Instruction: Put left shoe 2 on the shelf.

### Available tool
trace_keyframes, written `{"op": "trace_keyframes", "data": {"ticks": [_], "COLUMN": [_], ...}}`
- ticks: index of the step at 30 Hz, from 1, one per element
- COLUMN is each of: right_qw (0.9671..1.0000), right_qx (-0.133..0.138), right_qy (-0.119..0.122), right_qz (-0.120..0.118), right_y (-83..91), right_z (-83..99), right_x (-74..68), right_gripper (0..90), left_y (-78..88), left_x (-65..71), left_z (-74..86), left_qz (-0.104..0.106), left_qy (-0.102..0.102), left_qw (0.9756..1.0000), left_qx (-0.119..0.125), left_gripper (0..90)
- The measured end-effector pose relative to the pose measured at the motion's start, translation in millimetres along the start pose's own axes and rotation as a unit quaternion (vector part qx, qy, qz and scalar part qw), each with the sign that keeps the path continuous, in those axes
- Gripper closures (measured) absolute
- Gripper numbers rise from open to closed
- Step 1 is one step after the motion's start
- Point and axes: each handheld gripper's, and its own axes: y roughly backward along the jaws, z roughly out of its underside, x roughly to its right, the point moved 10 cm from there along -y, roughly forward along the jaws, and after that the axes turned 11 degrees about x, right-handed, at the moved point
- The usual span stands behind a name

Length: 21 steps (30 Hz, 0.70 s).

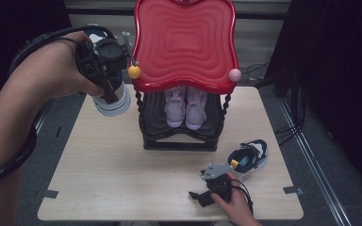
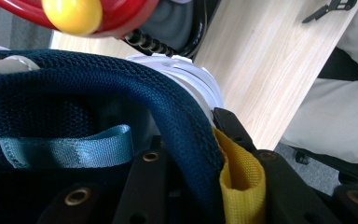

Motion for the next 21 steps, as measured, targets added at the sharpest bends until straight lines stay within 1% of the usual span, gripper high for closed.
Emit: {"op": "trace_keyframes", "data": {"ticks": [2, 4, 5, 6, 8, 9, 10, 11, 12, 13, 16, 17, 18, 19, 20, 21], "right_qw": [1.0000, 1.0000, 1.0000, 1.0000, 1.0000, 1.0000, 1.0000, 1.0000, 1.0000, 1.0000, 1.0000, 1.0000, 1.0000, 1.0000, 1.0000, 1.0000], "right_qx": [0.000, 0.000, 0.000, 0.000, 0.000, 0.000, 0.000, 0.000, 0.000, 0.000, 0.000, 0.000, 0.000, 0.000, 0.000, 0.000], "right_qy": [0.000, 0.000, 0.000, 0.000, 0.000, 0.000, 0.000, 0.000, 0.000, 0.000, 0.000, 0.000, 0.000, 0.000, 0.000, 0.000], "right_qz": [0.000, 0.000, 0.000, 0.000, 0.000, 0.000, 0.000, 0.000, 0.000, 0.000, 0.000, 0.000, 0.000, 0.000, 0.000, 0.000], "right_y": [0.0, 0.0, 0.0, 0.0, 0.0, 0.0, 0.0, 0.0, 0.0, 0.0, 0.0, 0.0, 0.0, 0.0, 0.0, 0.0], "right_z": [0.0, 0.0, 0.0, 0.0, 0.0, 0.0, 0.0, 0.0, 0.0, 0.0, 0.0, 0.0, 0.0, 0.0, 0.0, 0.0], "right_x": [0.0, 0.0, 0.0, 0.0, 0.0, 0.0, -0.1, 0.0, -0.1, 0.0, 0.0, 0.0, 0.0, 0.0, 0.0, -0.1], "right_gripper": [11.7, 11.7, 11.7, 11.7, 11.7, 11.7, 11.7, 11.7, 11.7, 11.7, 11.7, 11.7, 11.7, 11.7, 11.7, 11.7], "left_y": [2.8, 5.1, 7.0, 8.0, 9.9, 10.1, 10.9, 11.4, 12.1, 14.1, 17.9, 19.7, 21.3, 22.0, 23.6, 24.4], "left_x": [0.2, 1.3, 0.2, 0.5, -0.5, 0.0, -0.6, 0.0, 0.0, -0.9, -0.6, -0.9, -1.5, -0.5, -1.8, -1.3], "left_z": [-3.4, -7.4, -8.3, -11.0, -13.5, -14.9, -15.9, -17.9, -18.8, -19.9, -25.5, -28.2, -29.1, -31.5, -33.4, -36.0], "left_qz": [0.000, -0.001, -0.002, -0.004, -0.004, -0.005, -0.004, -0.006, -0.005, -0.005, -0.012, -0.013, -0.013, -0.014, -0.016, -0.017], "left_qy": [-0.003, 0.001, -0.007, -0.002, -0.008, -0.005, -0.010, -0.005, -0.005, -0.013, -0.010, -0.013, -0.020, -0.017, -0.025, -0.024], "left_qw": [1.0000, 1.0000, 1.0000, 1.0000, 0.9999, 0.9999, 0.9999, 0.9999, 0.9999, 0.9999, 0.9998, 0.9997, 0.9996, 0.9996, 0.9995, 0.9995], "left_qx": [0.002, 0.008, 0.003, 0.009, 0.007, 0.009, 0.008, 0.011, 0.011, 0.006, 0.013, 0.016, 0.012, 0.016, 0.014, 0.015], "left_gripper": [75.2, 75.1, 75.2, 75.1, 75.2, 75.1, 75.1, 75.1, 75.1, 75.1, 75.2, 75.1, 75.1, 75.2, 75.1, 75.1]}}
